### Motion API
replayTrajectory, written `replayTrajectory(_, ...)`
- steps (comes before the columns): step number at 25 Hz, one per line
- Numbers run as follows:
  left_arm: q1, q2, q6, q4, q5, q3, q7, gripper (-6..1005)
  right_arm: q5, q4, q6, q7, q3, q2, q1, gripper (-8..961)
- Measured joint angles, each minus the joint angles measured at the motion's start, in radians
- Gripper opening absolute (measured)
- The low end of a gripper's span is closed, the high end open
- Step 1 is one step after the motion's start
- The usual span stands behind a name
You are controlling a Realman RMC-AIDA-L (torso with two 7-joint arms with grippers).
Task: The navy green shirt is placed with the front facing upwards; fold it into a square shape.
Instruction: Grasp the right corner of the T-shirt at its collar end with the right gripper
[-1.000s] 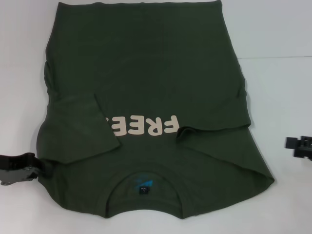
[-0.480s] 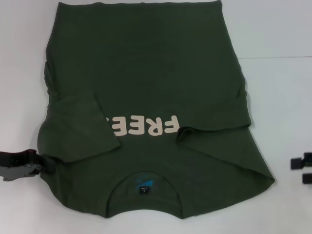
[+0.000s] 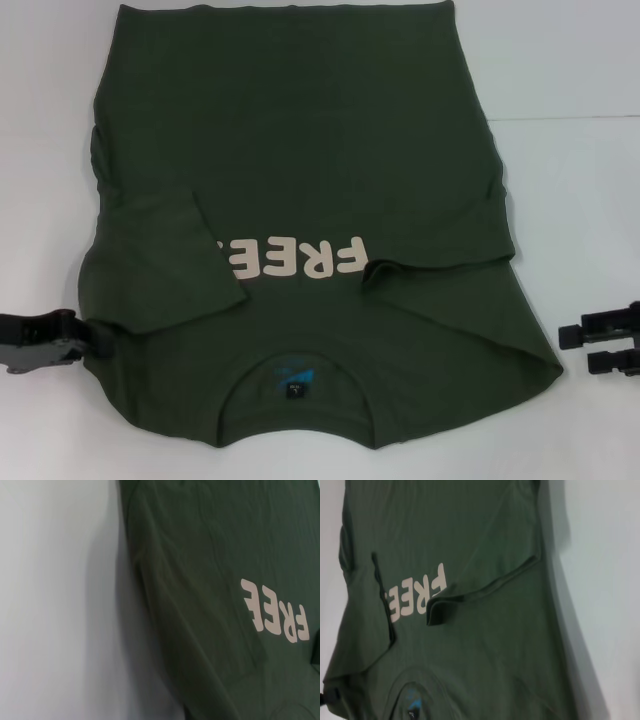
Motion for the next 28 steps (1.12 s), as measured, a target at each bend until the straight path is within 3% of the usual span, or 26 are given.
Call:
replayTrajectory(9,0.003,0.003,0.023,0.004,-0.014,-0.011,0.003,43,-0.092,0.012,0.057,0.025,-0.017,0.013,0.082,759)
replayTrajectory(18,0.003,0.009,0.027,0.007,-0.016,-0.013,0.003,43,-0.096,0.012,0.084,0.039,-0.069,0.043,0.11,759)
replayTrajectory(28,0.003,0.006,0.027,0.007,-0.016,-0.012,0.002,43,-0.1,0.012,0.087,0.047,-0.082,0.04,0.097,760)
